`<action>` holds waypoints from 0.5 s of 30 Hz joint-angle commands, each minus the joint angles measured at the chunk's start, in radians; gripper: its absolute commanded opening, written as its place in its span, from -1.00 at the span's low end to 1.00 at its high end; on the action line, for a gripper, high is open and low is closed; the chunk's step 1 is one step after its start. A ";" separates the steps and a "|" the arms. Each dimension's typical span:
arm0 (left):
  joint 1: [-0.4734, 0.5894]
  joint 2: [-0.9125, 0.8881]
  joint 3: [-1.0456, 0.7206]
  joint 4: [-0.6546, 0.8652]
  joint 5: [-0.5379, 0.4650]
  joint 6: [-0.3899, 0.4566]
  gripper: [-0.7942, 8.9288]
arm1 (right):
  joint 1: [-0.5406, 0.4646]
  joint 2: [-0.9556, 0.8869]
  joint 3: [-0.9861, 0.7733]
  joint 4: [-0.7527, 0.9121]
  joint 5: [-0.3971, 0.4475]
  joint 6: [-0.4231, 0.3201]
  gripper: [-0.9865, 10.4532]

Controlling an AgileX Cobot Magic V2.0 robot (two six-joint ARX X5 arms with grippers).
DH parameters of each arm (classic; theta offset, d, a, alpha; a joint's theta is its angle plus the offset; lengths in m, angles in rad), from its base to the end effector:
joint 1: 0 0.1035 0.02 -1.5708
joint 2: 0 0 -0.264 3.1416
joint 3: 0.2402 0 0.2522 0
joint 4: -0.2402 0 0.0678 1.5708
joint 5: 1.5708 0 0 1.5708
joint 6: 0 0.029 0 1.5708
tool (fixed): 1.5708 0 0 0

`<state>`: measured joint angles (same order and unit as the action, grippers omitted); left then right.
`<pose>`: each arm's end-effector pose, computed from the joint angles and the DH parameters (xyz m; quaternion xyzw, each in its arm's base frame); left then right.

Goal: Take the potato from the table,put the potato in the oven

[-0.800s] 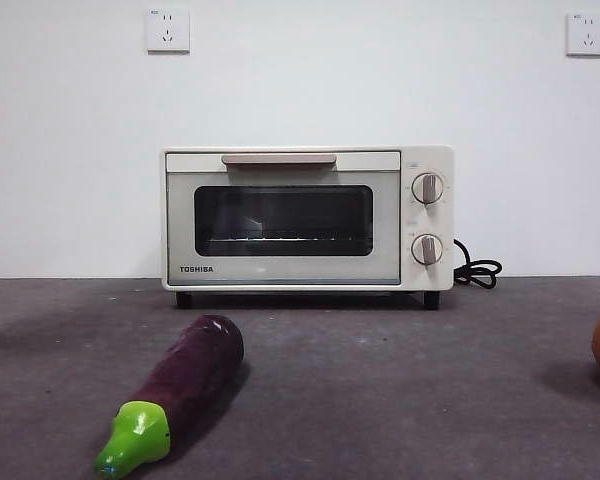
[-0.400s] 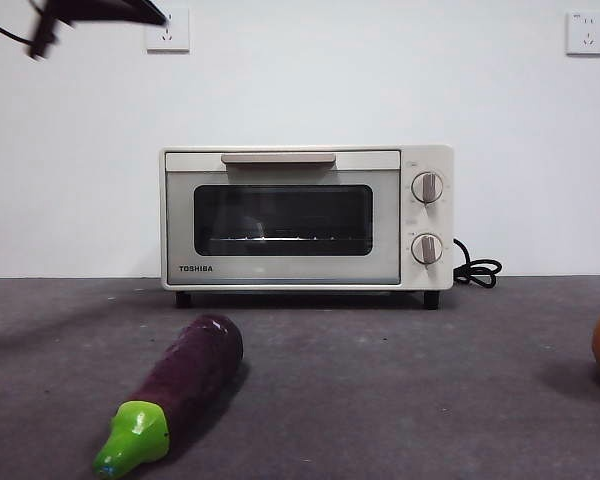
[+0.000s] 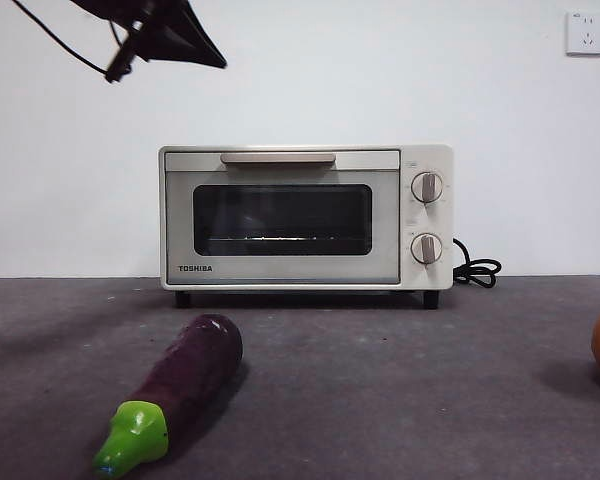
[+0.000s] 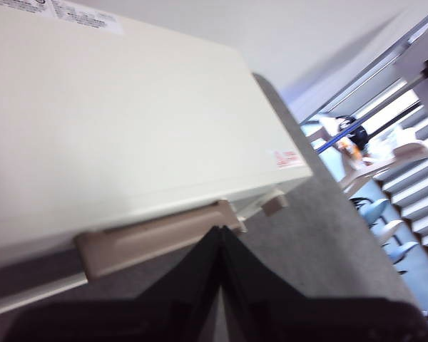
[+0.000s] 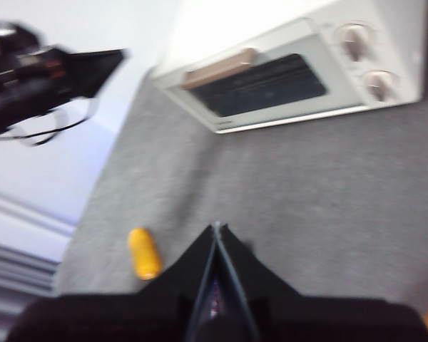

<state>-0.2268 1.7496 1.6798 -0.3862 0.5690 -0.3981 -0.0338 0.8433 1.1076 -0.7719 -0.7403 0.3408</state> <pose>0.3846 -0.1048 0.3654 -0.2153 0.2930 -0.3260 0.8727 0.1438 0.0147 0.3792 0.2474 0.2859 0.2906 0.8790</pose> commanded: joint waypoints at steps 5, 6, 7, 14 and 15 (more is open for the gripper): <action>-0.043 0.115 0.120 -0.104 -0.129 0.115 -0.85 | 0.001 -0.003 0.133 -0.050 -0.078 -0.006 -0.83; -0.049 0.124 0.126 -0.114 -0.138 0.123 -0.85 | 0.001 -0.003 0.151 -0.066 -0.079 -0.010 -0.83; -0.055 0.133 0.130 -0.121 -0.145 0.134 -0.85 | 0.001 -0.003 0.172 -0.084 -0.078 -0.016 -0.83; -0.095 0.154 0.130 -0.136 -0.229 0.208 -0.85 | 0.001 -0.003 0.275 -0.151 -0.053 -0.039 -0.83; -0.101 0.155 0.130 -0.136 -0.238 0.218 -0.85 | 0.001 -0.003 0.280 -0.151 -0.053 -0.039 -0.83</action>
<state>-0.3206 1.8889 1.8076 -0.5247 0.3386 -0.2218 -0.0338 0.8410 1.3842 -0.9222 -0.7948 0.3157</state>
